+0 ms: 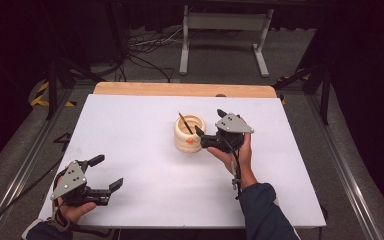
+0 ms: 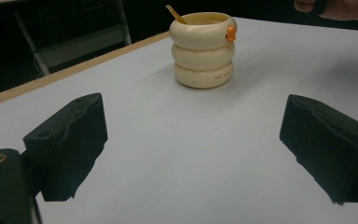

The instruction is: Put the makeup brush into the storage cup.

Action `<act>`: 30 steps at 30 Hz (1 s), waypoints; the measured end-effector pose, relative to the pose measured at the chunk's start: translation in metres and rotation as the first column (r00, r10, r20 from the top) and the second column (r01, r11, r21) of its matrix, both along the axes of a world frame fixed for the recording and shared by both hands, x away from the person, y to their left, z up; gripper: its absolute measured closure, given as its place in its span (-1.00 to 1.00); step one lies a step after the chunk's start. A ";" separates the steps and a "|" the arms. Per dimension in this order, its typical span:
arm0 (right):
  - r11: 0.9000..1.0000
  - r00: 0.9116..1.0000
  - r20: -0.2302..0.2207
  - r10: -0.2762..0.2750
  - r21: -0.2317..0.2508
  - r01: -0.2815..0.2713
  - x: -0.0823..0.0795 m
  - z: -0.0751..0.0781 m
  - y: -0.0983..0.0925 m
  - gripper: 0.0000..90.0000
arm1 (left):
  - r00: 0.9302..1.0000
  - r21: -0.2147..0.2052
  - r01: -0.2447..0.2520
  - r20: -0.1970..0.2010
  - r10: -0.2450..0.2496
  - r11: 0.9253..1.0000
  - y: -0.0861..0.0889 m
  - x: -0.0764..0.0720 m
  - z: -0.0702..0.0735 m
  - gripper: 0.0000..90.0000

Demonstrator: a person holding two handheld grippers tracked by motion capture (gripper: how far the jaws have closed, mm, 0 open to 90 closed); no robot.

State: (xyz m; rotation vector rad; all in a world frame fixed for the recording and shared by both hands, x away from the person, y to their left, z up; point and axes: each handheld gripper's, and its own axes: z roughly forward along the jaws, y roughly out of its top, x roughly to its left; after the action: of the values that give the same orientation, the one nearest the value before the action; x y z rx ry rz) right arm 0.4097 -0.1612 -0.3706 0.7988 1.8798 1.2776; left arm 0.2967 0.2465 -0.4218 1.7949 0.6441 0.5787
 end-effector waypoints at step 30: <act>0.998 0.998 0.049 -0.042 -0.046 0.044 -0.038 -0.008 -0.030 -0.80 | 1.000 0.019 -0.006 0.000 0.006 1.000 -0.002 0.000 -0.001 -0.82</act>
State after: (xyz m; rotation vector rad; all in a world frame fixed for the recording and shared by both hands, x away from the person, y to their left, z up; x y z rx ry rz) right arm 0.3717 -0.1915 -0.3786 0.7733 1.8385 1.2114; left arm 0.2971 0.2448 -0.4231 1.8109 0.6463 0.5910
